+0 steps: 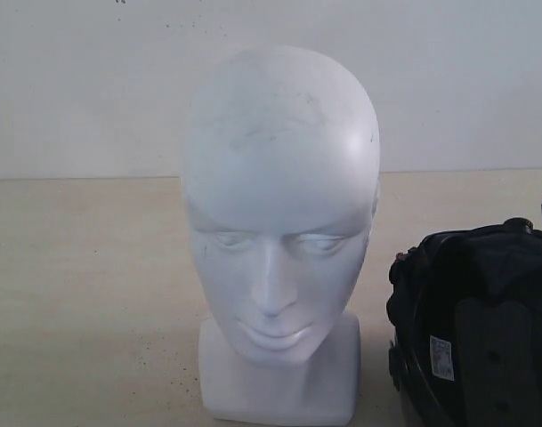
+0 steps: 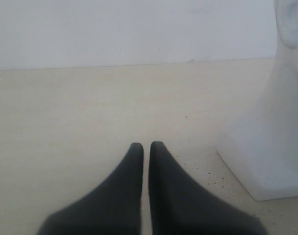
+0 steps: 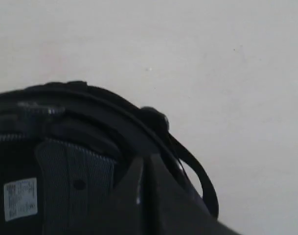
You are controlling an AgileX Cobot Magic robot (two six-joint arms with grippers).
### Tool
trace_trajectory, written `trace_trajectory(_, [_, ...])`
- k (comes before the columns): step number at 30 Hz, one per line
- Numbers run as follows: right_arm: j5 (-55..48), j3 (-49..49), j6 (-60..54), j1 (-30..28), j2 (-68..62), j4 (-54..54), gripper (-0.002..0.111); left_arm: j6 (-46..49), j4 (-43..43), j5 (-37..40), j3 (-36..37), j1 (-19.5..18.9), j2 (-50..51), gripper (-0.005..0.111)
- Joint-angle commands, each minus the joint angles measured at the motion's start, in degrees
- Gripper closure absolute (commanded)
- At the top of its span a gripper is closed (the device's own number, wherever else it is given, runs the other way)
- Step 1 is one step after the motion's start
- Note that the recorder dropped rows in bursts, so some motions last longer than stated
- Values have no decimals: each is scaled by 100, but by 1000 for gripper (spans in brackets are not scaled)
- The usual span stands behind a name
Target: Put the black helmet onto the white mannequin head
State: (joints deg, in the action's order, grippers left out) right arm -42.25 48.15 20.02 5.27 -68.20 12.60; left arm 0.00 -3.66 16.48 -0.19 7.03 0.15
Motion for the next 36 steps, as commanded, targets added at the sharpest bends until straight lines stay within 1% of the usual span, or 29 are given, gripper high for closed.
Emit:
trace_trajectory(1, [-556,51,-45,-11,416,-34,109,0,4,-12,19,-17,-15,102])
trace_trajectory(4, [-1237,51,-104,-11,579,-31,109,0,4,-12,19,-17,-15,102])
trace_trajectory(5, [-1284,38,-155,-11,554,-31,109,0,4,-12,19,-17,-15,102])
trace_trajectory(12, [-873,-283,-155,-11,384,-27,109,0,4,-12,19,-17,-15,102])
trace_trajectory(15, [-741,-278,-170,-11,265,17,109,0,4,-12,19,-17,-15,102])
trace_trajectory(23, [-107,-278,-170,-11,-437,254,109,0,4,-12,19,-17,-15,102])
trace_trajectory(28, [-24,-278,-106,-11,-448,602,109,0,4,-12,19,-17,-15,102])
trace_trajectory(36, [318,-278,-132,-11,-448,633,109,0,4,-12,19,-17,-15,102])
